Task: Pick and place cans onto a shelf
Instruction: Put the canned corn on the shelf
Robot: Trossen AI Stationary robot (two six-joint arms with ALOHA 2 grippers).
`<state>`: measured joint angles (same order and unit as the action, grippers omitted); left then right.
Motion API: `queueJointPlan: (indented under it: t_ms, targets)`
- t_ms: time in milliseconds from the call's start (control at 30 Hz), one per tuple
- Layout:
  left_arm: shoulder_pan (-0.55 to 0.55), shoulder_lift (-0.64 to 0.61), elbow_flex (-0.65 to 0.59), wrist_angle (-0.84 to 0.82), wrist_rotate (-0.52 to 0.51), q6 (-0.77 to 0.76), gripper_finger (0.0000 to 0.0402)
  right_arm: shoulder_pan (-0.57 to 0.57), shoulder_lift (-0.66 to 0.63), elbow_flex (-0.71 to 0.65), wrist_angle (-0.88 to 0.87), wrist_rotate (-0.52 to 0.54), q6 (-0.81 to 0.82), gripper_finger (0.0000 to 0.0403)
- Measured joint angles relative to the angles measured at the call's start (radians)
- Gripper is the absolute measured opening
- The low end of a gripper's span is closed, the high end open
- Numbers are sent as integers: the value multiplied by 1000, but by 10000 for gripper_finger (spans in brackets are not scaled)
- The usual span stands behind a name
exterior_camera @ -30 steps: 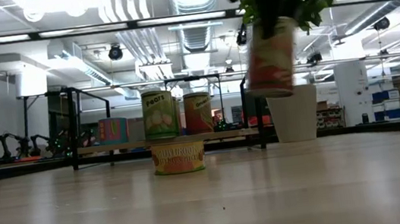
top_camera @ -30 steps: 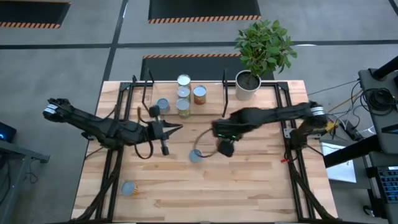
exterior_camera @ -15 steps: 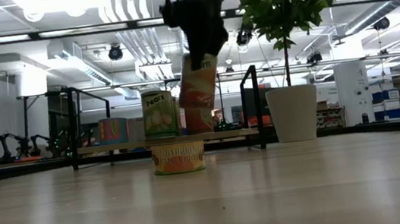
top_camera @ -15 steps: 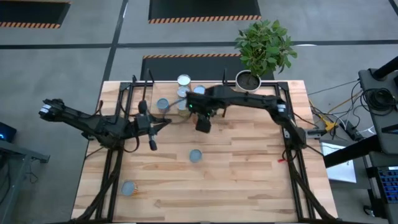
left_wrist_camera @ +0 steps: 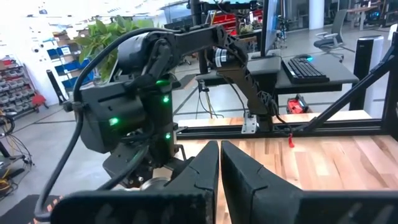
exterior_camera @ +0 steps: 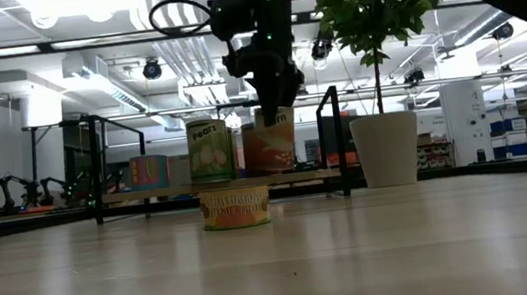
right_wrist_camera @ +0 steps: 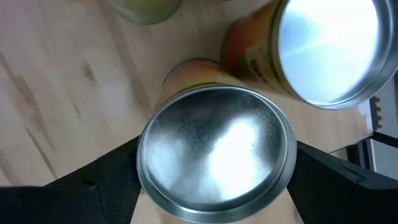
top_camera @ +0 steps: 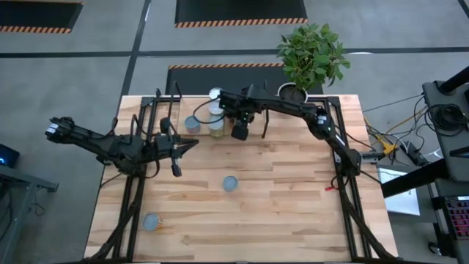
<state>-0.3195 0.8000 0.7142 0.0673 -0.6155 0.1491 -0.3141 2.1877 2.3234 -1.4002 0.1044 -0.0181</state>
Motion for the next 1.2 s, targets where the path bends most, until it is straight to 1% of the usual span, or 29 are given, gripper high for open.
queueJointPlan:
  t_ms: [133, 433, 567, 700, 867, 967, 1033, 1100, 1200]
  targets:
    - [0, 0, 1, 1, 0, 7, 0, -11, 0, -2, 22, 0, -6, 326]
    - [0, 0, 1, 2, -1, 7, 0, -14, 0, -5, 26, -1, -8, 355]
    - [0, 0, 1, 2, -1, 7, 0, -14, -1, -4, 25, 1, -3, 356]
    - [0, 0, 1, 2, -1, 7, 0, -14, -6, 32, -2, 1, -2, 356]
    - [0, 0, 2, 2, -1, 7, 0, -12, -55, 30, -13, 0, -1, 352]
    - [0, 0, 2, 2, -2, 7, 0, -9, -80, 30, -14, 0, 0, 334]
    - [0, 0, 2, 2, -2, 7, 0, -9, -91, 30, -15, 0, -1, 314]
    - [0, 0, 2, 2, -2, 7, 0, -9, -94, 30, -16, 0, 6, 283]
    - [0, 0, 2, 2, -2, 7, 0, -9, -92, 18, -10, 0, 19, 213]
